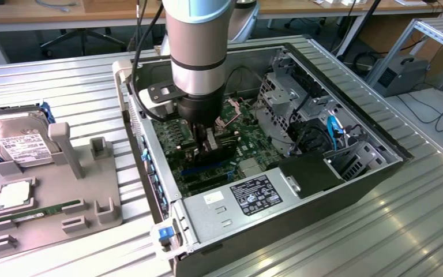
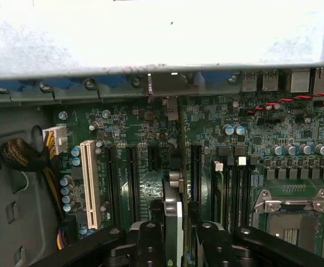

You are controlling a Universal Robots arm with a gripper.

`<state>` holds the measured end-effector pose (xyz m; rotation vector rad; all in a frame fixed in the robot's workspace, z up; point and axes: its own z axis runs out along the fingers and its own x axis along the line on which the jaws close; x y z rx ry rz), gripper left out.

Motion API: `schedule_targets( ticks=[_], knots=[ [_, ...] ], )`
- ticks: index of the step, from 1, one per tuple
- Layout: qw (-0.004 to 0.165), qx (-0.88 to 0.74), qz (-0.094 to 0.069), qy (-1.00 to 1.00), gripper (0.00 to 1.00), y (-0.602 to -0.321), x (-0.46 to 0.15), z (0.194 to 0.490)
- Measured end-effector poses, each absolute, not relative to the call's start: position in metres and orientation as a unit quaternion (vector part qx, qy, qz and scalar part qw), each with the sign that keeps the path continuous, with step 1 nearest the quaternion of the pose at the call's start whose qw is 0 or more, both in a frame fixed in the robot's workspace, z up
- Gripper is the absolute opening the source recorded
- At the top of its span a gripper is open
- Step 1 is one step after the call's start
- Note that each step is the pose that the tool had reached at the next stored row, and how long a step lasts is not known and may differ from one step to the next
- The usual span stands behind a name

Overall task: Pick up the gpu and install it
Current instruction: 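Insert the gpu into the slot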

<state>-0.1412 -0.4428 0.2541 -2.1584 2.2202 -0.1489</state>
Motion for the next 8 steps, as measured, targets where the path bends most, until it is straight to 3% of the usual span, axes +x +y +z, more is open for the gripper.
schedule_targets(
  ticks=[8],
  knots=[
    [0.021, -0.696, -0.048, 0.716, 0.27, -0.4428, -0.1403, 0.2526]
  ],
)
